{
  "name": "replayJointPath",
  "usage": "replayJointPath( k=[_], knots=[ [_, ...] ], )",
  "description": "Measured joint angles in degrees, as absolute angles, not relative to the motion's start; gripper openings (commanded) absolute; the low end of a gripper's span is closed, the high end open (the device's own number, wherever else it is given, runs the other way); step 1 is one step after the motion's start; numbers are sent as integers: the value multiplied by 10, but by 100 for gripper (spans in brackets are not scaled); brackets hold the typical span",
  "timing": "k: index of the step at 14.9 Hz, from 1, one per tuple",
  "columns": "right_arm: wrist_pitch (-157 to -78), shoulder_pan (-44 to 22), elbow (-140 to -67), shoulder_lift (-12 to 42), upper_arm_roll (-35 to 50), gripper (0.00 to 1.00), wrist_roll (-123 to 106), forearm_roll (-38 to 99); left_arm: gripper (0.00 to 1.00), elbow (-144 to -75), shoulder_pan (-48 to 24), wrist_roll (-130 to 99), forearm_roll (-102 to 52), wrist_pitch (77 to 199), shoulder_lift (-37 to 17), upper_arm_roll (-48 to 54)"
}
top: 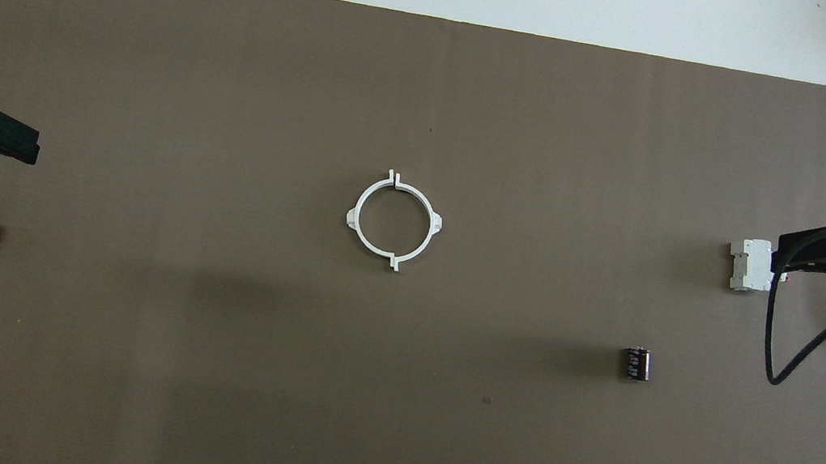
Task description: Assemble drain pipe with both arms
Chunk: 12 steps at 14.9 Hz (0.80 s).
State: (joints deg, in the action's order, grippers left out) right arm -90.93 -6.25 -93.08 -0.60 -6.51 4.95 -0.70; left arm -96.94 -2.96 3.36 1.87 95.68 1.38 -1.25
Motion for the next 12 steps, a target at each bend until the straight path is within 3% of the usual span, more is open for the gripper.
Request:
replayJointPath(
  k=[12],
  knots=[
    [-909, -62, -931, -6, -65, 100, 50, -7, 100, -950, -30, 34, 19, 933, 22, -15]
  ],
)
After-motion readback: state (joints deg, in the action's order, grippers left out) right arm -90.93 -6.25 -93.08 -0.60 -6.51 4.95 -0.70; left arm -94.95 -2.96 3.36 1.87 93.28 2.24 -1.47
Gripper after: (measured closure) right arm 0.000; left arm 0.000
